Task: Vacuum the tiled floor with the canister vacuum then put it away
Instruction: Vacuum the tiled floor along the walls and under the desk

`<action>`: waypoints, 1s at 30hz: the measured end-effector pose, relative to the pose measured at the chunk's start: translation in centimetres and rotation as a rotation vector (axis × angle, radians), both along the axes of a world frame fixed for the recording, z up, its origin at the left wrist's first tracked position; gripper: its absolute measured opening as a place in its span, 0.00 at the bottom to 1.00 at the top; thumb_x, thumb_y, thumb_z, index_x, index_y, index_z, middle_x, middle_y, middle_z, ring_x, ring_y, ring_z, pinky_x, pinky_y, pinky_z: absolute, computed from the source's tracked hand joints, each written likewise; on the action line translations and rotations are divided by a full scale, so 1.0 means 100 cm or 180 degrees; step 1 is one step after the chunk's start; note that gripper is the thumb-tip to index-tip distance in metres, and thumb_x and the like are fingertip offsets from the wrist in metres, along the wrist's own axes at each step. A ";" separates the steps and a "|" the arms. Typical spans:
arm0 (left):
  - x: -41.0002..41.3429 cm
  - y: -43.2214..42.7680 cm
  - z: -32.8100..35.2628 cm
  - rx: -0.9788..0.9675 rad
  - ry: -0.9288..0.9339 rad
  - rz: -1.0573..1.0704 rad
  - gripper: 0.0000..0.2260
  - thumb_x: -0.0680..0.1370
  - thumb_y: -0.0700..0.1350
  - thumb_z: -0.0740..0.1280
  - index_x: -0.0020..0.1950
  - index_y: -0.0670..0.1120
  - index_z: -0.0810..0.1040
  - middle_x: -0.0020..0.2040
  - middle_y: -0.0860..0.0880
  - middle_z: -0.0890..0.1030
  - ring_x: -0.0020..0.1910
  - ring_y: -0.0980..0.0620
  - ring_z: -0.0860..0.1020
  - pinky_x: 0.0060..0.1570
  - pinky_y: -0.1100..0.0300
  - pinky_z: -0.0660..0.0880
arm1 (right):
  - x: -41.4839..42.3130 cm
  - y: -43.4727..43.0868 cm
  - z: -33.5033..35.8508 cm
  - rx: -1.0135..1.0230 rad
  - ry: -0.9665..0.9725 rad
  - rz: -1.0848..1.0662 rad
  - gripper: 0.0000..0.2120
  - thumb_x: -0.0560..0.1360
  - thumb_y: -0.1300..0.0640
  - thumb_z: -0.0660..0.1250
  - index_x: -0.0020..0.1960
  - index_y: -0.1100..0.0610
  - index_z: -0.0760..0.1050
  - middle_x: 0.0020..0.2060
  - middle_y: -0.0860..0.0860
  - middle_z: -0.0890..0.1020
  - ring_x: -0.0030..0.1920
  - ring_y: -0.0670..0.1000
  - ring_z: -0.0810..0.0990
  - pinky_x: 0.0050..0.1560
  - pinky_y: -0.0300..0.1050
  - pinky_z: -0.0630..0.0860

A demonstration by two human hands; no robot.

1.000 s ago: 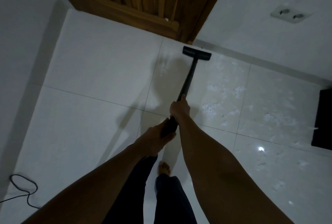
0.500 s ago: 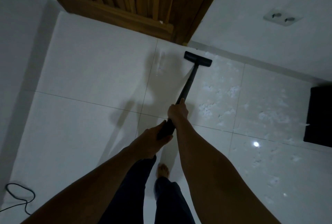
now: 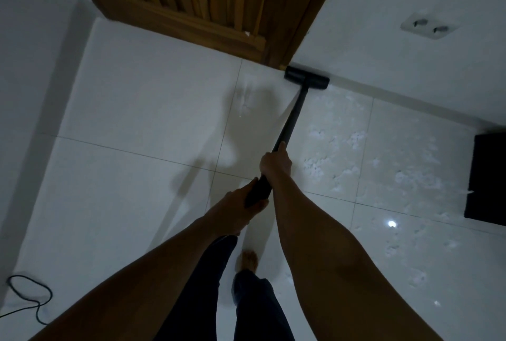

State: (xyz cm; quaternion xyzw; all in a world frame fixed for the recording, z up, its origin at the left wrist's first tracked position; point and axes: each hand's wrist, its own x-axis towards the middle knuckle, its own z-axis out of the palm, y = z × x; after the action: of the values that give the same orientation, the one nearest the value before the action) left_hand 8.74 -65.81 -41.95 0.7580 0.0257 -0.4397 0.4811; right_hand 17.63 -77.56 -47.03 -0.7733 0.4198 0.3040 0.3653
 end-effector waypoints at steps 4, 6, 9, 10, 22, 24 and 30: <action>-0.016 -0.002 0.014 0.0258 0.0042 -0.0065 0.27 0.83 0.55 0.61 0.80 0.55 0.56 0.41 0.48 0.81 0.25 0.61 0.74 0.29 0.69 0.69 | -0.016 0.000 0.011 0.0025 -0.0040 0.0084 0.33 0.81 0.61 0.56 0.81 0.47 0.47 0.65 0.60 0.76 0.31 0.47 0.70 0.26 0.40 0.65; -0.027 -0.005 0.019 0.0365 0.0044 -0.0061 0.29 0.82 0.56 0.61 0.81 0.54 0.55 0.47 0.43 0.82 0.27 0.62 0.73 0.28 0.69 0.68 | -0.028 -0.001 0.017 0.0079 -0.0065 0.0090 0.32 0.82 0.61 0.56 0.81 0.48 0.47 0.66 0.60 0.75 0.31 0.47 0.70 0.27 0.40 0.66; -0.053 -0.012 0.027 0.0456 0.0107 0.0023 0.29 0.82 0.57 0.62 0.80 0.55 0.56 0.48 0.47 0.81 0.30 0.60 0.75 0.29 0.69 0.68 | -0.054 -0.008 0.025 0.0141 -0.0111 0.0119 0.32 0.81 0.62 0.56 0.82 0.49 0.48 0.67 0.59 0.74 0.37 0.48 0.73 0.33 0.40 0.69; -0.065 -0.016 0.030 0.0453 0.0090 0.0032 0.30 0.81 0.57 0.63 0.80 0.55 0.56 0.51 0.47 0.82 0.32 0.59 0.76 0.29 0.68 0.69 | -0.066 -0.011 0.027 0.0168 -0.0121 0.0142 0.33 0.81 0.62 0.56 0.81 0.49 0.48 0.67 0.59 0.74 0.38 0.49 0.74 0.32 0.40 0.70; -0.267 -0.064 0.044 0.0444 -0.0074 0.0320 0.39 0.66 0.76 0.63 0.67 0.51 0.72 0.61 0.28 0.74 0.40 0.48 0.77 0.29 0.59 0.76 | -0.254 -0.063 0.055 0.0320 -0.0248 0.0314 0.34 0.80 0.60 0.58 0.81 0.47 0.47 0.62 0.61 0.77 0.49 0.56 0.80 0.44 0.47 0.78; -0.299 -0.069 0.058 0.0427 -0.0187 0.0339 0.25 0.77 0.63 0.66 0.67 0.50 0.72 0.45 0.41 0.81 0.31 0.56 0.76 0.28 0.60 0.74 | -0.288 -0.065 0.056 0.0317 -0.0217 0.0344 0.35 0.80 0.60 0.58 0.81 0.47 0.46 0.63 0.62 0.76 0.54 0.59 0.80 0.51 0.50 0.79; -0.390 -0.069 0.086 0.0342 -0.0288 0.0242 0.20 0.82 0.49 0.65 0.73 0.47 0.69 0.36 0.54 0.76 0.29 0.62 0.74 0.29 0.70 0.70 | -0.379 -0.063 0.060 0.0209 -0.0168 0.0632 0.36 0.80 0.62 0.60 0.82 0.54 0.45 0.67 0.58 0.75 0.60 0.58 0.78 0.48 0.44 0.74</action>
State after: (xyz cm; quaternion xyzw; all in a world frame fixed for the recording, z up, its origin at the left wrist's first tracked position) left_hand -30.23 -72.73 -33.31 0.8003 0.0563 -0.3844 0.4568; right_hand -20.26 -83.88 -41.04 -0.8064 0.3210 0.3318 0.3695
